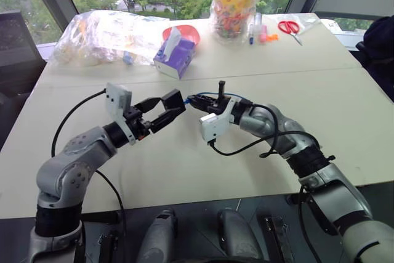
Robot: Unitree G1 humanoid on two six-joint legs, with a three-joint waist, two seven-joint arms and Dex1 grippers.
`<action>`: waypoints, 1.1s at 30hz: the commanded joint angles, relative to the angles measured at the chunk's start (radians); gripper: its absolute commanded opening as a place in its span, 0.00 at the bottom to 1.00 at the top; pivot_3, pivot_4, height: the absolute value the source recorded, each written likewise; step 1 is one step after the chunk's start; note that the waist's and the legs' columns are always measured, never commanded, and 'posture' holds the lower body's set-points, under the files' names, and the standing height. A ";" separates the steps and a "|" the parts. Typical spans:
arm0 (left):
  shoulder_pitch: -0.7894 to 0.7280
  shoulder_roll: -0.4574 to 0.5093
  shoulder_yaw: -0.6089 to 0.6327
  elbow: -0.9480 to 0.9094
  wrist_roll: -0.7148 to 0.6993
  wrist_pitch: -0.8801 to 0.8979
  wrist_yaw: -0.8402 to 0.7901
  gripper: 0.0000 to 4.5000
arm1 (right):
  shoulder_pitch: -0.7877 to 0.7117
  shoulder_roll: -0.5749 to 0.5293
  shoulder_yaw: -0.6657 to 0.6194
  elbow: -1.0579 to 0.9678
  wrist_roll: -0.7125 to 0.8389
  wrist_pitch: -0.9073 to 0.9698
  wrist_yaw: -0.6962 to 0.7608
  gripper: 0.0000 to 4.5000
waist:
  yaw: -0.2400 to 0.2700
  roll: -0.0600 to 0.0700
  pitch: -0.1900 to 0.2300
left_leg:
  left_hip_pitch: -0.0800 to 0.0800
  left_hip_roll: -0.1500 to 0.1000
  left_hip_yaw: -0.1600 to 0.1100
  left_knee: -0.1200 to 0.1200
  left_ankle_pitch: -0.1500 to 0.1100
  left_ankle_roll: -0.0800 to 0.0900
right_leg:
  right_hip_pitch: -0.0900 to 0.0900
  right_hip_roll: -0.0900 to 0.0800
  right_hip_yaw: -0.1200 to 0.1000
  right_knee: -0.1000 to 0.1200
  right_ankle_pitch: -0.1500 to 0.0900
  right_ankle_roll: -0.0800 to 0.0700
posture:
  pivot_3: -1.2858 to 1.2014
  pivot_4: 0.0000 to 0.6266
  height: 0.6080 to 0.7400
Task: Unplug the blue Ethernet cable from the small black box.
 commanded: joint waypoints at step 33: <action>0.002 0.289 0.072 0.048 -0.089 0.024 -0.398 0.10 | -0.234 -0.027 -0.201 0.160 1.099 1.050 1.126 0.94 | -0.001 -0.001 0.001 | -0.001 0.001 0.000 -0.001 0.000 0.000 | -0.001 0.000 -0.001 -0.001 0.000 -0.001 | 0.52 0.24 0.91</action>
